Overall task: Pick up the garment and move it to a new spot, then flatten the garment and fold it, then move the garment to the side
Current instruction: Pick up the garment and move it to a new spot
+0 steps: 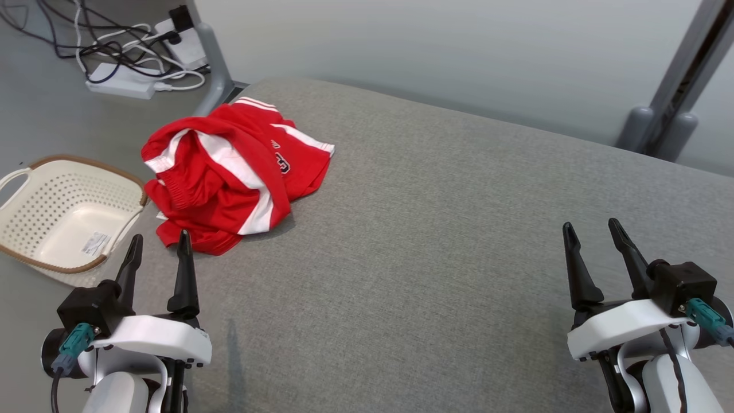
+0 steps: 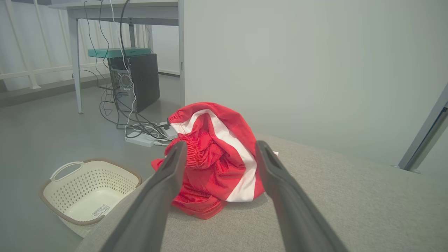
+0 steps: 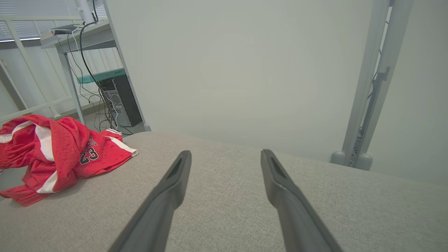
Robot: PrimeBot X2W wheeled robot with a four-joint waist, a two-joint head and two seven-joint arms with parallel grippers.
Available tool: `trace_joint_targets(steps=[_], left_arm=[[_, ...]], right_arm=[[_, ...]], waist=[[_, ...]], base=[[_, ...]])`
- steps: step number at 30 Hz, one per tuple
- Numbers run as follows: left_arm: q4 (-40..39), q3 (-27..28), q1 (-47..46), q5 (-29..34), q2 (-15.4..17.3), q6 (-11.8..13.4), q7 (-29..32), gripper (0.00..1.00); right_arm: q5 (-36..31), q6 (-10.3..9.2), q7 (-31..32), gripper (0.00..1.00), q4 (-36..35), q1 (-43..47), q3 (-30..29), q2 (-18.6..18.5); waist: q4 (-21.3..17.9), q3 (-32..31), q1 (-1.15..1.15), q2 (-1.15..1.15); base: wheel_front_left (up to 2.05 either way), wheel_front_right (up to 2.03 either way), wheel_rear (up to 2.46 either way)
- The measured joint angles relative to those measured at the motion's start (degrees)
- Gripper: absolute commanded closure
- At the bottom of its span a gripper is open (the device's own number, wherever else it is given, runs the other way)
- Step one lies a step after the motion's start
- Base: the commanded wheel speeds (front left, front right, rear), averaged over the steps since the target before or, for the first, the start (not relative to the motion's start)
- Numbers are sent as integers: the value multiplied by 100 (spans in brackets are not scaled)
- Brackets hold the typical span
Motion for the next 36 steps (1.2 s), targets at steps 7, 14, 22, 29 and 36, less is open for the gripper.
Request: trace_joint_targets(steps=[7,14,22,29,36], left_arm=[[22,-12,1,-46,-38,-1,-51,0],[29,-48,-75,-60,-47,19,-51,0],[36,-47,-533,-147,-32,-1,43,0],[548,7,-1475,-324,102,-170,364,0],[1627,52,-2348,-556,204,-458,625,0]], right_arm=[[1,0,-2,0,19,1,8,-4],[5,0,-1,0,14,-16,21,-24],[-5,0,90,0,-83,-138,115,-53],[-105,0,233,0,-303,-361,234,-63],[-193,0,356,0,-481,-573,303,-80]], waist=[[182,87,0,0],[198,149,0,0],[93,344,0,0],[-191,684,0,0],[-543,1133,0,0]], base=[[0,0,0],[0,0,0],[0,0,0],[0,0,0],[0,0,0]])
